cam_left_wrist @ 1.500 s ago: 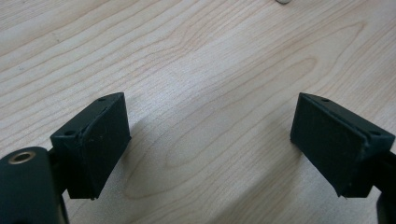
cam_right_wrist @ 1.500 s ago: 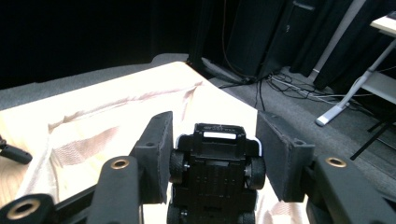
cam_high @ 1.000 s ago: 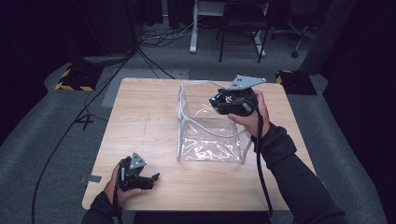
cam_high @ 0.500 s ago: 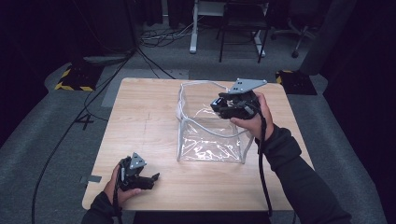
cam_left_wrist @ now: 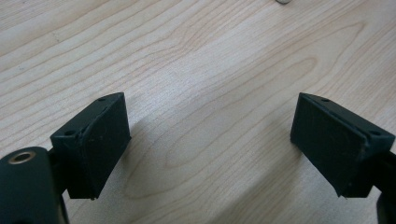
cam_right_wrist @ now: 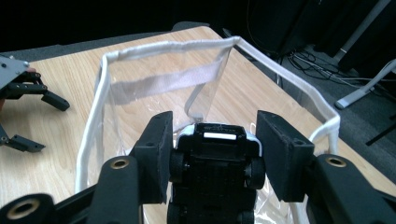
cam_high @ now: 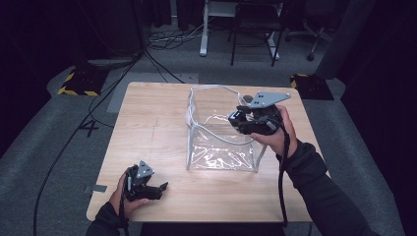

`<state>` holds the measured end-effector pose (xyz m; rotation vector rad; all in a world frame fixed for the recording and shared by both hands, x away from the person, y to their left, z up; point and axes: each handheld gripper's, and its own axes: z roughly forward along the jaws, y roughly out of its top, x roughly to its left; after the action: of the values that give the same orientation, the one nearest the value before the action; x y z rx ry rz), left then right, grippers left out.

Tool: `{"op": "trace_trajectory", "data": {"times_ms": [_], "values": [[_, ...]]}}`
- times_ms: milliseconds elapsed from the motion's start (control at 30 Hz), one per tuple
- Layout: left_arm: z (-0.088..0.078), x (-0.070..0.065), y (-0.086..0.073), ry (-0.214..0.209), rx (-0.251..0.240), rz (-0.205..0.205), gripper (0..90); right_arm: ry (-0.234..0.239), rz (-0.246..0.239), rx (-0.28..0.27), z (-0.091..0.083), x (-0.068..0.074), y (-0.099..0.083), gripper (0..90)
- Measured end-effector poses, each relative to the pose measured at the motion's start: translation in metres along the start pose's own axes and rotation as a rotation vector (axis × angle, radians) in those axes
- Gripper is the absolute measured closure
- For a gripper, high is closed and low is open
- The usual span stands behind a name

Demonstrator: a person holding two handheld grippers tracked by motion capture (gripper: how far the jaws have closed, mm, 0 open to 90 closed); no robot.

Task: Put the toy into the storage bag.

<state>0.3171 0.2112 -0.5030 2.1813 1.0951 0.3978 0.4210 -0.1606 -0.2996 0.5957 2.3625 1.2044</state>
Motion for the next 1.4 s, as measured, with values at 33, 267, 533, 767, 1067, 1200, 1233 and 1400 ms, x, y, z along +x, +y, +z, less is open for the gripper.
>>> {"op": "trace_trajectory", "data": {"times_ms": [33, 267, 533, 767, 1067, 1200, 1233, 1400], "values": [[0.0, 0.0, 0.0, 0.0, 0.0, 0.0, 12.2, -0.005, 0.001, 0.003, 0.0, 0.0, -0.002, 48.3], [0.0, 0.0, 0.0, 0.0, 0.001, 0.0, 12.2, -0.002, 0.019, 0.0, -0.003, -0.001, -0.012, 48.3], [0.0, 0.0, 0.0, 0.0, 0.0, 0.0, 12.2, -0.007, 0.026, 0.011, -0.001, -0.001, -0.024, 48.3], [0.0, 0.0, 0.0, 0.0, 0.001, 0.0, 12.2, -0.001, 0.034, 0.014, -0.004, 0.0, -0.031, 48.3], [0.0, 0.0, 0.0, 0.0, 0.001, 0.0, 12.2, -0.008, 0.047, 0.026, -0.008, 0.001, -0.039, 48.3], [0.0, 0.0, 0.0, 0.0, 0.001, 0.0, 12.2, -0.01, 0.055, 0.032, -0.009, 0.0, -0.043, 48.2], [0.0, 0.0, 0.0, 0.0, 0.0, 0.0, 12.2, -0.006, 0.065, 0.03, -0.009, 0.0, -0.044, 48.2], [0.0, 0.0, 0.0, 0.0, 0.001, 0.0, 12.1, -0.003, 0.062, 0.039, -0.008, 0.0, -0.047, 48.2]]}}
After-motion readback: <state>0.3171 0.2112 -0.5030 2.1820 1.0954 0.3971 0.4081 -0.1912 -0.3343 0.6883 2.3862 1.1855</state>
